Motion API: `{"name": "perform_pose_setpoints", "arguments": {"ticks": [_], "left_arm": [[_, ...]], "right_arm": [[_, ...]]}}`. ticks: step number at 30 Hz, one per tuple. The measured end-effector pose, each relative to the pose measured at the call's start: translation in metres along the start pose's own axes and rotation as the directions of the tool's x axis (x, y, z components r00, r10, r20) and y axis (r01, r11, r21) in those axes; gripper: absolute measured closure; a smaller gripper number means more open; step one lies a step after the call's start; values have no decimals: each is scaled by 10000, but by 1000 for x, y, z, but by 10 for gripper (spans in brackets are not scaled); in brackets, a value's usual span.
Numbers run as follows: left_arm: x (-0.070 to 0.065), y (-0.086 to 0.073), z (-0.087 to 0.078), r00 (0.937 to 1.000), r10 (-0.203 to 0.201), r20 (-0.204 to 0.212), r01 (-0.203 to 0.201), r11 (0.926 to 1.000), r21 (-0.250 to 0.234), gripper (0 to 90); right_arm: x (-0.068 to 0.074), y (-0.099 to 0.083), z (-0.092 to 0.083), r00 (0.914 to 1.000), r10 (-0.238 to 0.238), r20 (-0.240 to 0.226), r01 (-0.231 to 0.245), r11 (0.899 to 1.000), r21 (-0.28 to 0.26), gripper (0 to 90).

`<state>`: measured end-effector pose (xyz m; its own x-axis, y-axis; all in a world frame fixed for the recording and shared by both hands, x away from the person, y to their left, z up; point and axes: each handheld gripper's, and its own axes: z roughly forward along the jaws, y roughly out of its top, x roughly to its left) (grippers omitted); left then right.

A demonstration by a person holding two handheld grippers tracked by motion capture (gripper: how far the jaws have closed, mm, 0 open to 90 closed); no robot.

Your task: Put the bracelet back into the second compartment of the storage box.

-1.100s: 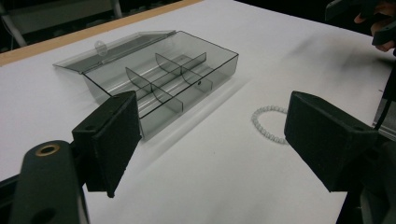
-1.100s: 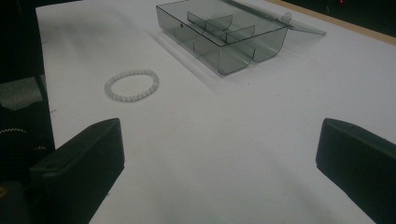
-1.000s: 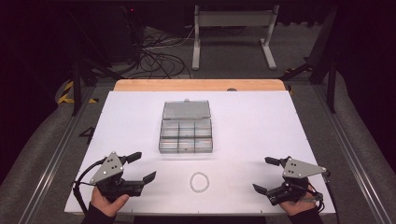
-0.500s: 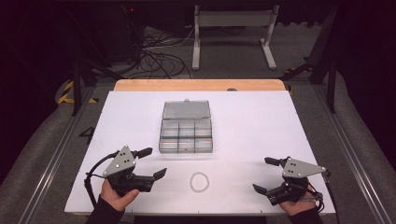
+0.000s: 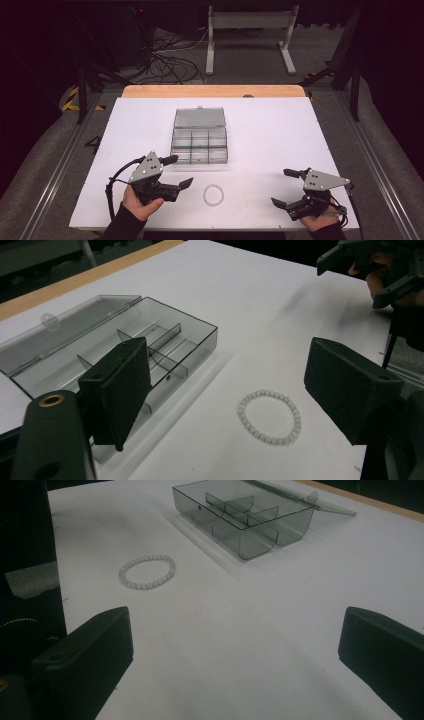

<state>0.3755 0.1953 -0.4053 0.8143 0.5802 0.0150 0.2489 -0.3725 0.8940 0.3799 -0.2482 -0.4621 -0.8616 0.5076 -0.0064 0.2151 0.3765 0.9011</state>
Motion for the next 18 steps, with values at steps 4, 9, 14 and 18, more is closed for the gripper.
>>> {"name": "perform_pose_setpoints", "arguments": {"ticks": [4, 9, 14, 18], "left_arm": [[-4, 6, 8, 9998, 114, 157, -114, 9999, 19, 194], [-6, 12, 15, 9994, 199, 269, -200, 9998, 30, 196], [-10, 17, 27, 9986, 219, 488, -224, 9997, 88, 199], [-13, 19, 31, 9981, 257, 566, -264, 9996, 115, 199]], "right_arm": [[0, 0, 0, 10000, -36, -39, 36, 10000, 36, 16], [0, 0, 0, 10000, 5, -49, -5, 10000, 12, 16], [0, 0, 0, 10000, 3, -54, -3, 10000, -3, 16], [0, 0, 0, 10000, 0, -79, 0, 10000, -1, 16]]}}
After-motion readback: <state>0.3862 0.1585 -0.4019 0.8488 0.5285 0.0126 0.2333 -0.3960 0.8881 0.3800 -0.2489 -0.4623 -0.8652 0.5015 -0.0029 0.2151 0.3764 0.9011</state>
